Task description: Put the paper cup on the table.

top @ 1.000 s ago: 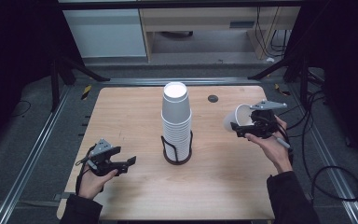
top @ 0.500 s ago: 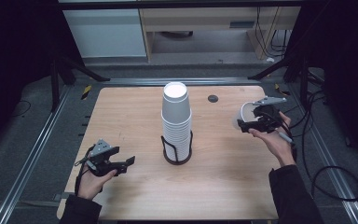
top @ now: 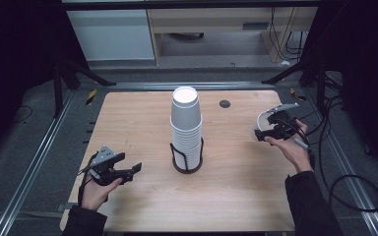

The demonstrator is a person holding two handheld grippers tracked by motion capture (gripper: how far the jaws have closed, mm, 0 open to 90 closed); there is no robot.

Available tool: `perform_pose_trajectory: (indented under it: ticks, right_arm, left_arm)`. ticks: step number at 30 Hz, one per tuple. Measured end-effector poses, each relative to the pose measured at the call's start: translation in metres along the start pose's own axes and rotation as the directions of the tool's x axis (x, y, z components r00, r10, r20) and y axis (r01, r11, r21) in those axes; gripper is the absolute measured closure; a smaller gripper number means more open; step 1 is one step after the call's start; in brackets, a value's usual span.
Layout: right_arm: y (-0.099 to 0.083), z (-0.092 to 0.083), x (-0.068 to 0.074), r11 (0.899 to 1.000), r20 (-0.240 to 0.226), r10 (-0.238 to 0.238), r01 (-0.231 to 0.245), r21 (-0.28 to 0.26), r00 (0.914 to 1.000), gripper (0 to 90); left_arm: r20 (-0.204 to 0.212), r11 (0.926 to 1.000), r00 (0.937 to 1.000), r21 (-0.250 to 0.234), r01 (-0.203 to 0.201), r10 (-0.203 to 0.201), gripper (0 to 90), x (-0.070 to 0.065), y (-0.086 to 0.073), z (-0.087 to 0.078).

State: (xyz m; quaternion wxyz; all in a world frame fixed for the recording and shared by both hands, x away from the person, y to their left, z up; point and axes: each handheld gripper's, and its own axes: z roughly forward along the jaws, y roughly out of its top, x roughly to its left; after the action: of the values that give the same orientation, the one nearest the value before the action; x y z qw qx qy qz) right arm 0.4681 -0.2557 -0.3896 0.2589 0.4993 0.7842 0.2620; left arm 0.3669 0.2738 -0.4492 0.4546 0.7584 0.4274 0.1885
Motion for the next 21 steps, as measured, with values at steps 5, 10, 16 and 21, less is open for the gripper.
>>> perform_pose_trajectory:
  ticks: [5, 10, 16, 21]
  right_arm:
    - [-0.002, 0.006, -0.004, 0.999, 0.011, 0.002, -0.002, 0.035, 0.9999, 8.8]
    - [-0.004, 0.013, -0.005, 0.997, 0.003, 0.002, -0.002, 0.077, 1.0000, 8.8]
    - [-0.006, 0.021, -0.005, 0.992, 0.011, -0.014, 0.013, 0.124, 0.9998, 8.8]
    - [-0.010, 0.031, -0.005, 0.987, 0.006, -0.019, 0.018, 0.157, 0.9998, 8.8]
  left_arm:
    - [-0.006, 0.9999, 1.0000, 0.010, -0.003, 0.003, 18.1, 0.001, 0.000, 0.000]
    - [-0.003, 0.9998, 0.9999, 0.019, -0.011, 0.011, 18.2, 0.000, 0.000, 0.001]
    - [-0.001, 0.9996, 0.9999, 0.025, -0.013, 0.013, 18.3, 0.000, -0.001, 0.002]
    - [0.002, 0.9994, 0.9998, 0.029, -0.018, 0.018, 18.3, -0.001, -0.001, 0.003]
